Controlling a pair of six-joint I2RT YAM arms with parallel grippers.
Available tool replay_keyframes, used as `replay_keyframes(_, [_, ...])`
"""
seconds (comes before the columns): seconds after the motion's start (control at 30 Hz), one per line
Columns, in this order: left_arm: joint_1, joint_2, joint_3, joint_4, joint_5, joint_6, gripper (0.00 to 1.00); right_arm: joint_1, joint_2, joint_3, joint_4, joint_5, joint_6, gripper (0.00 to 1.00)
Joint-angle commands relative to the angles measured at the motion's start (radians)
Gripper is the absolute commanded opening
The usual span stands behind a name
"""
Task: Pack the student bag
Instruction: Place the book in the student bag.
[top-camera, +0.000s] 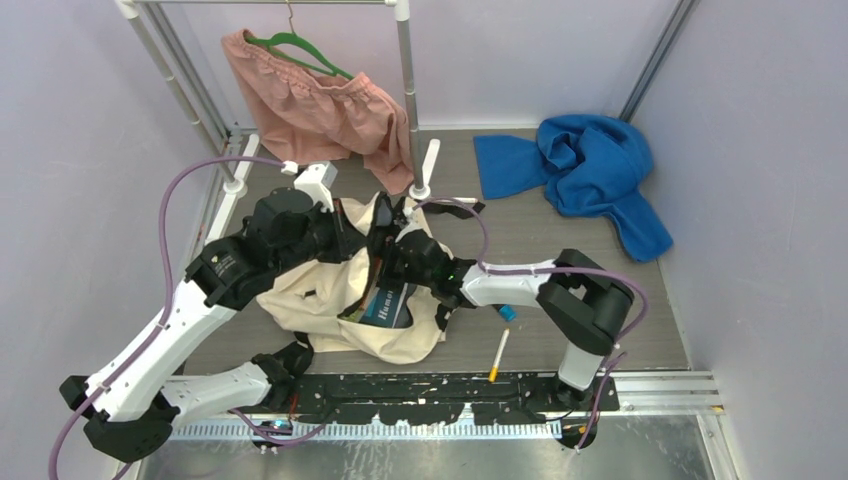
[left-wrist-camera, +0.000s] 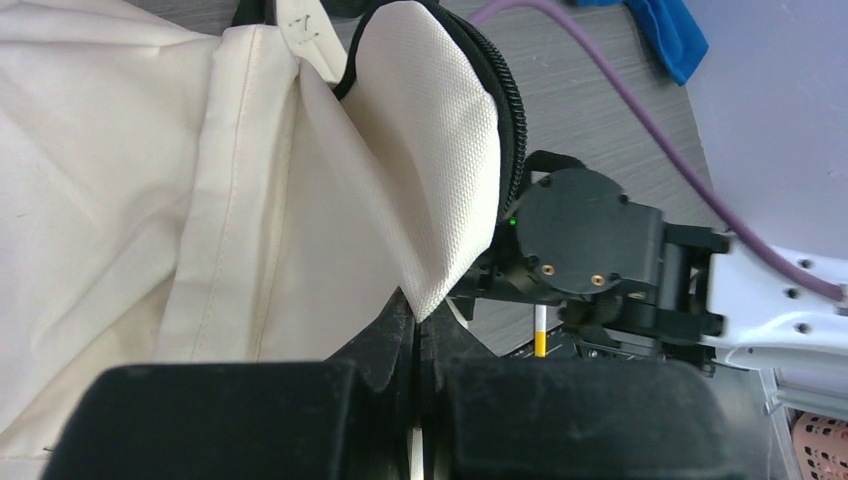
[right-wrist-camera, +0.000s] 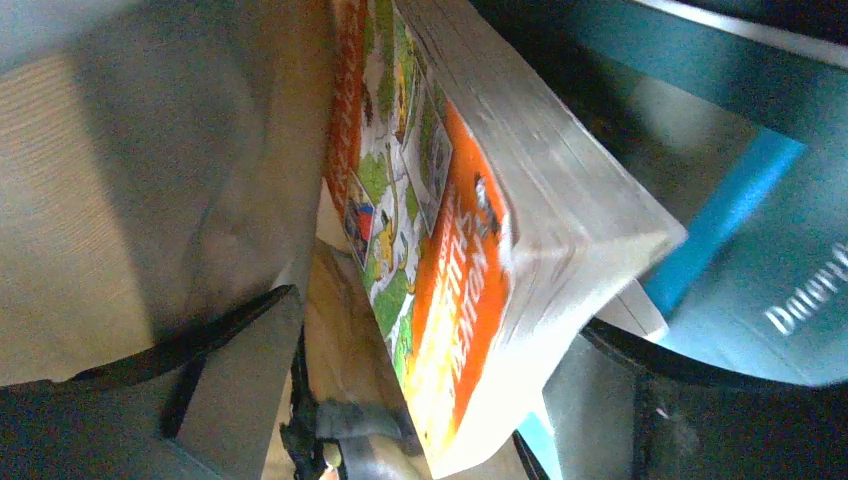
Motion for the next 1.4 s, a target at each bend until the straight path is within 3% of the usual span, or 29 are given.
replay_keyframes(0.0, [0.012, -0.042, 0.021, 0.128, -0.023, -0.021, 0.0, 0.005, -0.129, 0.057, -0.31, 0.104, -0.099, 0.93])
replay_keyframes(0.07, [0.015, -0.035, 0.026, 0.117, -0.038, -0.021, 0.0, 0.01, -0.173, 0.058, -0.381, 0.146, -0.115, 1.0])
replay_keyframes(0.37, [0.031, -0.025, 0.011, 0.115, -0.062, -0.02, 0.0, 0.013, -0.328, 0.03, -0.61, 0.26, -0.152, 1.0])
replay_keyframes(0.63, [0.066, -0.016, -0.056, 0.113, 0.017, -0.013, 0.0, 0.015, -0.52, -0.022, -0.796, 0.328, -0.172, 1.0])
replay_keyframes(0.9, [0.089, -0.014, -0.066, 0.114, 0.054, -0.003, 0.0, -0.054, -0.782, -0.048, -1.165, 0.613, -0.239, 1.0])
replay_keyframes(1.07, [0.095, 0.017, -0.058, 0.153, 0.231, 0.032, 0.0, -0.249, -0.897, -0.094, -1.264, 0.546, -0.269, 0.99])
replay_keyframes(1.37, [0.09, 0.121, -0.129, 0.288, 0.484, -0.022, 0.0, -0.354, -0.938, -0.09, -1.248, 0.466, -0.282, 1.0])
